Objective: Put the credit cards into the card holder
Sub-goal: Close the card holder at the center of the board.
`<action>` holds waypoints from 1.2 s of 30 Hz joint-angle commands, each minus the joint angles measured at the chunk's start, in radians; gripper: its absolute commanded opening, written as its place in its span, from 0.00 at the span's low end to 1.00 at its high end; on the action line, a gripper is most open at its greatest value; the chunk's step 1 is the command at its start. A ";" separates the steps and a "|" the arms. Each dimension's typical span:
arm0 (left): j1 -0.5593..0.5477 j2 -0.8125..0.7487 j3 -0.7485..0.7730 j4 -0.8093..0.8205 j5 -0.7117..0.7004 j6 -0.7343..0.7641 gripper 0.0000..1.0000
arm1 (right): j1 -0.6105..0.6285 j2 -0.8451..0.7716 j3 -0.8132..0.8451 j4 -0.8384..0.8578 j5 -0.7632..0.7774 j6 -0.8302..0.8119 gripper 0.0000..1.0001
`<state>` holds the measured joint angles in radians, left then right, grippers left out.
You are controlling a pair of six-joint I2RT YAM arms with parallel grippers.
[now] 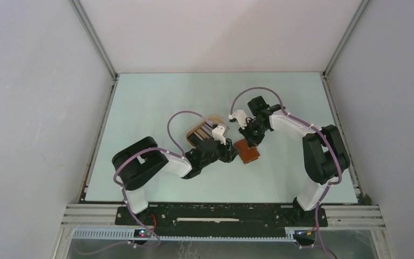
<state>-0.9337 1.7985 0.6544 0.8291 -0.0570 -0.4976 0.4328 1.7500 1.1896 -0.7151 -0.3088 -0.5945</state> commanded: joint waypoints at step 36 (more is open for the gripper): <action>-0.001 0.098 0.138 -0.063 0.049 -0.036 0.09 | -0.023 0.021 0.025 -0.017 -0.131 0.077 0.00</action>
<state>-0.9337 1.8881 0.7410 0.7712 -0.0147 -0.5255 0.4015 1.7649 1.1900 -0.7322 -0.4141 -0.5354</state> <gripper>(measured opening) 0.089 0.006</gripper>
